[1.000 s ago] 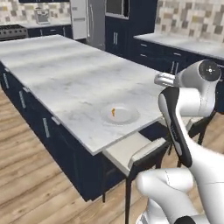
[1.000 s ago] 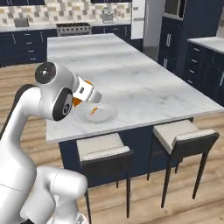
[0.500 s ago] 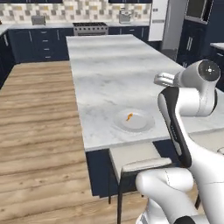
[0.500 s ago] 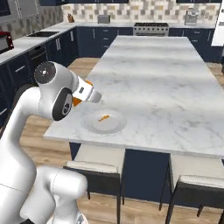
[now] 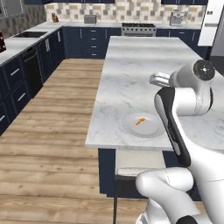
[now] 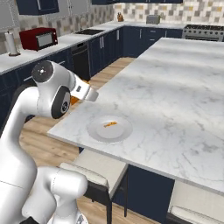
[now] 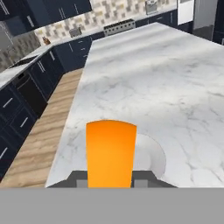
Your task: Take the cheese, shrimp, and lemon from the fridge and place them on the plate on the dining counter to create an appetizer plate.
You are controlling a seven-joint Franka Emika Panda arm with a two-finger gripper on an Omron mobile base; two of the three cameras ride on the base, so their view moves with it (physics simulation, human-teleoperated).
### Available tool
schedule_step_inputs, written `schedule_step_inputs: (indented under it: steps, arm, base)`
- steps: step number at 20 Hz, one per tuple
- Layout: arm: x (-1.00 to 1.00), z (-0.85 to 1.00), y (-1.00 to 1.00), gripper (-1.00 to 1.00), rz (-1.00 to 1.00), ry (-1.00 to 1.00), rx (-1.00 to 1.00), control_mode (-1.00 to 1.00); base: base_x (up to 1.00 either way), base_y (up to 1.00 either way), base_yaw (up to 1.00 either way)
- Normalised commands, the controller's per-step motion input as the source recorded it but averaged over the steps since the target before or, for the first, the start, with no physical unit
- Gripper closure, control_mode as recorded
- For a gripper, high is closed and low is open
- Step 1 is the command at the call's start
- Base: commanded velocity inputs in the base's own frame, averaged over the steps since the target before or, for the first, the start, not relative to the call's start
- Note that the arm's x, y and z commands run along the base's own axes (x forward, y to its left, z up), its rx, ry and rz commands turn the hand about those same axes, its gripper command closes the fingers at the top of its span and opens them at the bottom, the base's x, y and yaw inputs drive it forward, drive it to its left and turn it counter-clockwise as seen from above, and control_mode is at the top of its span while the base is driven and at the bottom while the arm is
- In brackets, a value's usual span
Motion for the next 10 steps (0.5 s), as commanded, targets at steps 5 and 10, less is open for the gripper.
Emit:
schedule_step_inputs:
  steps: [5, 10]
  arm:
    - [0.13, -0.38, 0.00, 1.00, 0.00, 0.05, 0.01, -1.00]
    - [0.19, -0.61, -0.04, 1.00, 0.00, 0.27, 0.14, -1.00]
  base:
    - [0.05, 0.00, 0.00]
    - [0.00, 0.00, 0.00]
